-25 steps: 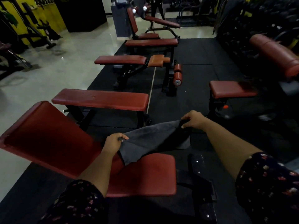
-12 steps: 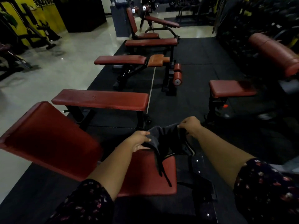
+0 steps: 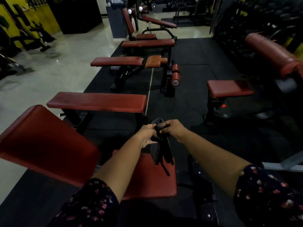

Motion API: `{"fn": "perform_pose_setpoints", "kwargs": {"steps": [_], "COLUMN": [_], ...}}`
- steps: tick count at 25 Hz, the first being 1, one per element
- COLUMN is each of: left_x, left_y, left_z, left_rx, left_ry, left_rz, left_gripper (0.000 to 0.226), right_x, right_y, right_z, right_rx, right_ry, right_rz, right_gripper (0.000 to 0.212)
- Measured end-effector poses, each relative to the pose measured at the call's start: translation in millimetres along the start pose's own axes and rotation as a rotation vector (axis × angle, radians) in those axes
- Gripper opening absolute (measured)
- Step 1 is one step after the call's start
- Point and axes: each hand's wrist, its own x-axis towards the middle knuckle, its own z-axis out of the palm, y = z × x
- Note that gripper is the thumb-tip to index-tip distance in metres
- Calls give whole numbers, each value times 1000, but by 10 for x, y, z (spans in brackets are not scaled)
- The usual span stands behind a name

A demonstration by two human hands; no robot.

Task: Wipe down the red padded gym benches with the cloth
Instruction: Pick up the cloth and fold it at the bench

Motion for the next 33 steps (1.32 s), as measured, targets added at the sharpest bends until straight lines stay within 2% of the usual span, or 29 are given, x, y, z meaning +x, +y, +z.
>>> {"fn": "perform_pose_setpoints", "kwargs": {"steps": [1,3,6,9,10,12,14,16,19,23,25,27,29,31,33], "left_x": [-11,-22,18,90,91,71,59,47,68,103,80,65,90,98,64], "left_y": [0,-27,-77,-114,-98,-54,3,56,103,70,45,20,-20,-28,-27], "left_z": [7,1,-75,-113,-117,-130,-173,-214,-319,-498,-566,-646,-724,-738,-706], "left_rx": [-24,-121,-158,51,164,362,456,510,625,780,881,978,994,879,584], "left_ry": [-7,-27,-42,-6,8,19,-11,-11,31,99,151,193,204,220,245], "left_rz": [-7,-22,20,78,98,183,275,325,372,402,405,403,402,400,371], "left_gripper": [62,37,42,57,57,53,51,52,54,49,47,47,46,36,27], "right_x": [-12,-69,-120,-87,-62,4,-14,-41,-54,19,101,87,25,-45,-84], "right_y": [-3,-42,-79,39,112,232,211,154,140,91,97,71,-4,-41,-54], "right_z": [13,19,-60,-149,-193,-318,-427,-506,-589,-629,-649,-671,-698,-696,-691], "right_rx": [37,96,173,157,20,-507,-921,-1197,-1384,-1483,-1237,-778,-389,-104,91], "right_ry": [9,-94,-271,-182,-91,29,-38,-102,-151,-242,-261,-301,-327,-312,-259], "right_rz": [-6,-18,43,48,-12,-204,-258,-198,-148,-247,-301,-230,-158,-119,-73], "right_gripper": [22,20,31,25,25,37,50,49,42,37,27,18,19,17,17]}}
